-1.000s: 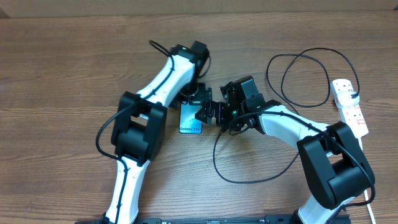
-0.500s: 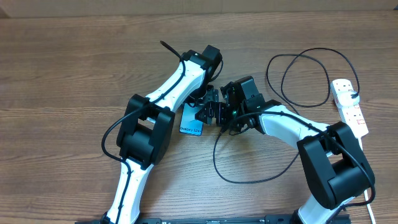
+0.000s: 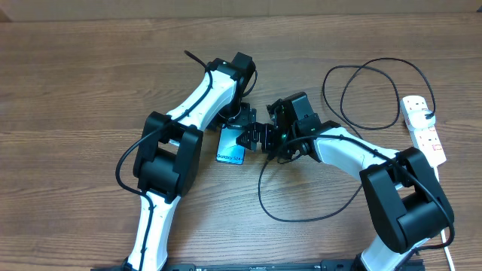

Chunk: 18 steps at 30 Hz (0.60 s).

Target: Plug charger to phone and switch on socket

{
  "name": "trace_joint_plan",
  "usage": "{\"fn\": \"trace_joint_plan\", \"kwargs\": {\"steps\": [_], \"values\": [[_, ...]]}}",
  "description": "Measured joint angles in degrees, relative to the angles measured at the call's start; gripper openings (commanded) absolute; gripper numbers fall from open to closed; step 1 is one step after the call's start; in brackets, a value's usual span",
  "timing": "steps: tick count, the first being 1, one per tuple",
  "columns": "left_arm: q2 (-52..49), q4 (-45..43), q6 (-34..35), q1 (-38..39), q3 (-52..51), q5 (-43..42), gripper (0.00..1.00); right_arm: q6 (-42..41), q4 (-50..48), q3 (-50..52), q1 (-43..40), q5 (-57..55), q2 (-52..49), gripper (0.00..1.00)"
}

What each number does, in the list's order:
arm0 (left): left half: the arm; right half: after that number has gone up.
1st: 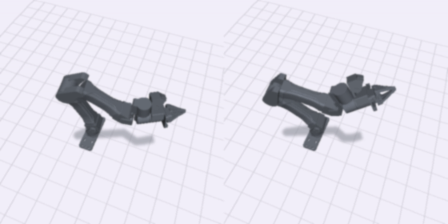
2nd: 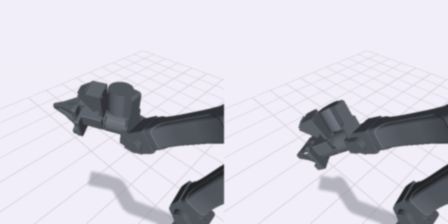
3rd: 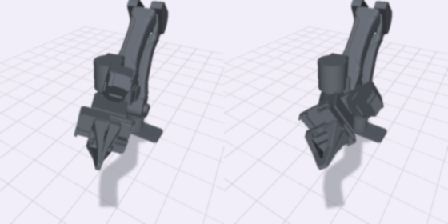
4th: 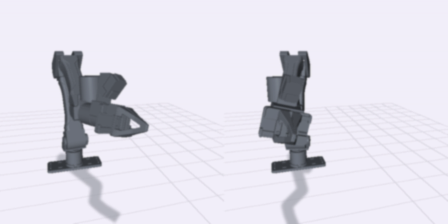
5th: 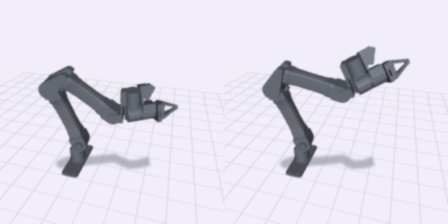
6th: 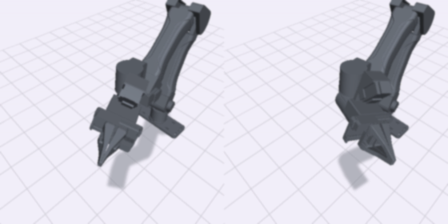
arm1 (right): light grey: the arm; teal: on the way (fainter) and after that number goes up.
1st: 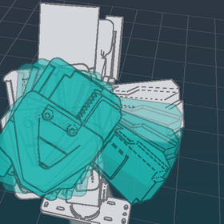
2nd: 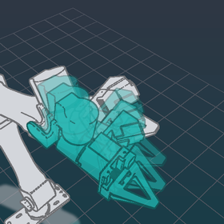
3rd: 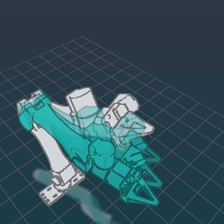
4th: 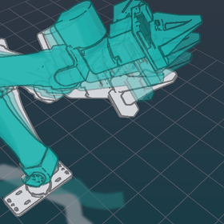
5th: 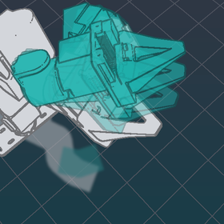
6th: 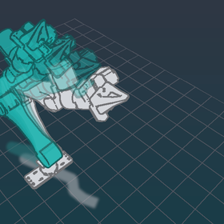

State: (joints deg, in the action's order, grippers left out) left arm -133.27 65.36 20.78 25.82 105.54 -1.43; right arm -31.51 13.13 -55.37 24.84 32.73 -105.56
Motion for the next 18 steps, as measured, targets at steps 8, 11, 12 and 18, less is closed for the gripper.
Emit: {"fn": "trace_joint_plan", "kwargs": {"steps": [8, 11, 12, 18], "values": [[0.76, -1.05, -0.48, 0.00, -1.31, 0.13, 0.70, 0.02, 0.09, 0.00, 0.00, 0.20, 0.00, 1.00], [0.76, -0.94, -1.14, 0.00, -1.31, 0.13, 0.67, -0.02, -0.52, 0.00, 0.02, 1.20, 0.00, 1.00], [0.79, -0.85, -1.68, -0.07, -1.31, 0.09, 0.67, -0.11, -1.18, 0.00, 0.13, 1.55, 0.00, 1.00], [0.87, 0.28, -5.18, -1.38, -1.31, -2.29, 0.68, -2.67, -2.27, 0.00, 2.82, 0.17, 0.00, 1.00]]}}
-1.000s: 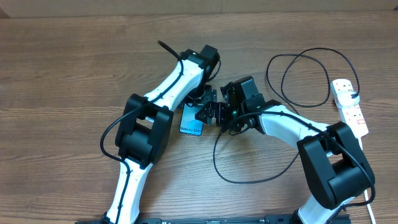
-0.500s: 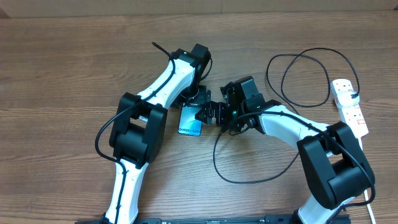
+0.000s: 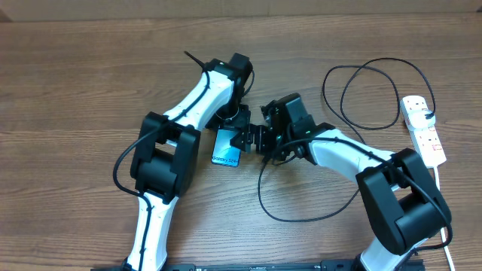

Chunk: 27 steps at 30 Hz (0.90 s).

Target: Plug charger to phone and switch on socket

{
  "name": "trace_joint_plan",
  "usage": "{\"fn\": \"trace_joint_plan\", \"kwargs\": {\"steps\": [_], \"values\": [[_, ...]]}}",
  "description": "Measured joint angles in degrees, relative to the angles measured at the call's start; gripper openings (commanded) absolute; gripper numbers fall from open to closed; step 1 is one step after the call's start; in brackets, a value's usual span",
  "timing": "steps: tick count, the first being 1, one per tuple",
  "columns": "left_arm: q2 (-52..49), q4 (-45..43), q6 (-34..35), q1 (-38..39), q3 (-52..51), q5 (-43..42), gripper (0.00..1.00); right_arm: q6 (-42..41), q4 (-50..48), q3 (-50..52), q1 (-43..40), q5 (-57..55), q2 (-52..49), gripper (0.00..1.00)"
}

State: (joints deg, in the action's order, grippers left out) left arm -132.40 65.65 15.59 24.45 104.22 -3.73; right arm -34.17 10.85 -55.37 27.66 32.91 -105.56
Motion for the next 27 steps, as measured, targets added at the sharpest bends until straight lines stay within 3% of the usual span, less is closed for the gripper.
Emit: {"fn": "trace_joint_plan", "kwargs": {"steps": [9, 16, 19, 25, 27], "values": [[0.17, 0.74, -3.30, -5.40, -0.02, -12.04, 0.69, -5.75, -2.49, 0.00, 5.09, -6.43, -0.07, 1.00], [0.17, 1.16, -4.31, -6.12, -0.17, -14.38, 0.70, -7.85, -11.47, -0.07, 6.75, -7.87, -2.97, 1.00], [0.17, 1.64, -4.96, -6.10, -0.28, -14.69, 0.70, -9.22, -16.59, -0.46, 7.32, -7.32, -5.20, 0.89], [0.17, 1.88, -5.20, -6.91, -0.37, -14.45, 0.72, -9.79, -21.40, -0.50, 6.99, -5.27, -8.50, 0.54], [0.17, 1.86, -5.29, -6.97, -0.37, -14.45, 0.73, -9.92, -21.33, -0.42, 6.91, -5.01, -8.98, 0.50]]}}
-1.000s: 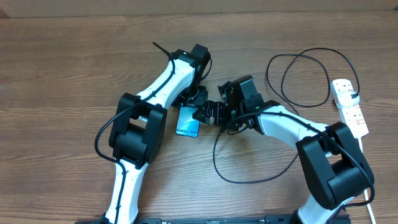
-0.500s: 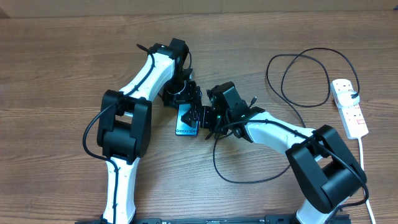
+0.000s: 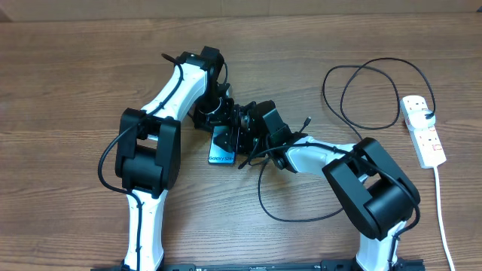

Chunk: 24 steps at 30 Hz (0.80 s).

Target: Plug charger to phone and switch on socket

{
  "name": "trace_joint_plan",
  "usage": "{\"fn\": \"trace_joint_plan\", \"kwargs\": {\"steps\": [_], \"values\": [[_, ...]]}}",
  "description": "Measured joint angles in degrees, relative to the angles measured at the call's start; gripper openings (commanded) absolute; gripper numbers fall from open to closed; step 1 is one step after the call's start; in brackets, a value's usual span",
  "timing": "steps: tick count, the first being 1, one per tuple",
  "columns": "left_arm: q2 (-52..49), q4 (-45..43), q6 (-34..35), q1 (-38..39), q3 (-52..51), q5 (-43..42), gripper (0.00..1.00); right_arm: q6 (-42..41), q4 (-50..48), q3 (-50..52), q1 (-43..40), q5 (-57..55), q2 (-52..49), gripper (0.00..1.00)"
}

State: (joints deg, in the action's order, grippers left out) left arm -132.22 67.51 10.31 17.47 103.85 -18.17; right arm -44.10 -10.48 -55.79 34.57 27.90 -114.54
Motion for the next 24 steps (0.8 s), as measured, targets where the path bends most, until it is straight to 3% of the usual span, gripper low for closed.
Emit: {"fn": "trace_joint_plan", "kwargs": {"steps": [2, 8, 11, 17, 24], "values": [[0.00, 0.00, 0.15, 0.00, 0.00, 0.07, 0.75, 0.09, 0.20, -0.02, -0.42, 0.39, -0.24, 0.42], [0.02, -0.02, 0.09, 0.17, 0.04, -0.55, 0.91, -0.20, 1.16, 0.11, -1.29, 1.03, -1.16, 0.04], [0.07, -0.02, 0.61, 0.02, 0.15, -1.22, 0.95, -1.95, 0.63, -0.07, -1.97, 4.33, -0.96, 0.04], [0.13, 0.79, 0.09, 0.00, 0.15, -2.45, 0.94, -0.07, 2.12, -0.02, -3.87, 9.05, -0.96, 0.04], [0.11, 0.63, -6.95, -2.73, -0.96, -16.31, 0.77, 1.27, 0.94, 1.03, -8.70, 17.00, -0.70, 0.04]]}}
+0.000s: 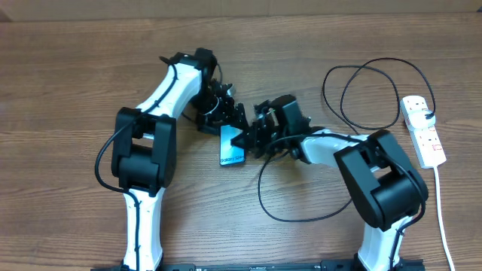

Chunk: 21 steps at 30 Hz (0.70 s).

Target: Plug charger to phone and switch on socket

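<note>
A blue phone (232,147) lies on the wooden table (75,90) between the two arms, roughly upright in the overhead view. My left gripper (227,120) sits at the phone's far end and appears shut on it. My right gripper (250,139) presses against the phone's right edge, shut on the charger plug, which is hidden between the fingers. The black charger cable (301,218) loops from that gripper across the table and up to the white socket strip (423,129) at the right edge.
A large cable loop (369,94) lies at the back right between the right arm and the socket strip. The strip's white lead (444,218) runs down towards the front right corner. Both arm bases stand at the front edge.
The left arm has shifted a little further left and back. The right gripper moved right, and the phone now lies a bit further right and turned more upright, with more of its blue face showing.
At first both grippers met at the phone near the table's middle, left at its far end, right at its right side. Then both moved left with the phone, the right arm stretching far left. Now the right gripper has drawn back right, still at the phone's edge.
</note>
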{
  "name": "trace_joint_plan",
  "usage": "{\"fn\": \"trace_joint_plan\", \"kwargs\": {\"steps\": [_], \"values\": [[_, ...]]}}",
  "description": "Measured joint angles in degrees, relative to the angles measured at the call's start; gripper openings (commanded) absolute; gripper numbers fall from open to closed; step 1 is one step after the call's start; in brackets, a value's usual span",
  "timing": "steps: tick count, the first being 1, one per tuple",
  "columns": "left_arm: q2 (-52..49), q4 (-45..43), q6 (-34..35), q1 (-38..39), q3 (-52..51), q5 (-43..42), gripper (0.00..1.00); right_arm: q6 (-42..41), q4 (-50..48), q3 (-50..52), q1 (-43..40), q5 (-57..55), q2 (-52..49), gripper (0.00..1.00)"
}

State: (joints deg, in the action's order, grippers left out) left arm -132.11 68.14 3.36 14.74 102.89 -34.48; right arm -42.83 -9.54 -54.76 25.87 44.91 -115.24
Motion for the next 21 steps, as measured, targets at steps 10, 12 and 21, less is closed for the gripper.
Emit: {"fn": "trace_joint_plan", "kwargs": {"steps": [10, 12, 21], "values": [[2.91, -0.24, -8.79, -4.11, -0.07, -19.74, 0.70, -7.80, -17.29, 0.26, -4.63, 15.50, 0.68, 0.04], [3.65, -0.46, -10.21, -4.22, -0.07, -23.93, 0.70, -10.75, -19.71, 0.26, -5.33, 18.21, 1.27, 0.04], [3.76, -2.67, -13.00, -4.87, -0.87, -40.68, 0.41, -15.74, -23.15, 0.00, -7.45, 21.20, 3.15, 0.04]]}}
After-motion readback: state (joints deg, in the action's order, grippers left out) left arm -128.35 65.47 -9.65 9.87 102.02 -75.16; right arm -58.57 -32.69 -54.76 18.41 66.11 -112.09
